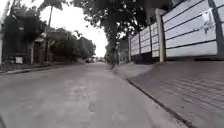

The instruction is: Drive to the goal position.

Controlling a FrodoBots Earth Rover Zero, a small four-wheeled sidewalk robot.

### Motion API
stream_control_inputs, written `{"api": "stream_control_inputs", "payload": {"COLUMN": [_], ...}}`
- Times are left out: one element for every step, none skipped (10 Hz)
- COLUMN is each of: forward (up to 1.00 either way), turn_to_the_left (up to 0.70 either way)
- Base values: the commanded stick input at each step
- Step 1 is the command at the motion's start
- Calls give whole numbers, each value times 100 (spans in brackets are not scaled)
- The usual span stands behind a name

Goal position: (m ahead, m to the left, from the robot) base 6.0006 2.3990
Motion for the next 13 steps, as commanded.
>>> {"api": "stream_control_inputs", "payload": {"forward": [100, 100, 100, 100, 100, 100, 100, 100, 100, 100, 100, 100, 100], "turn_to_the_left": [2, 0, 0, 0, 0, 0, 0, 0, 0, 0, 0, 0, 0]}}
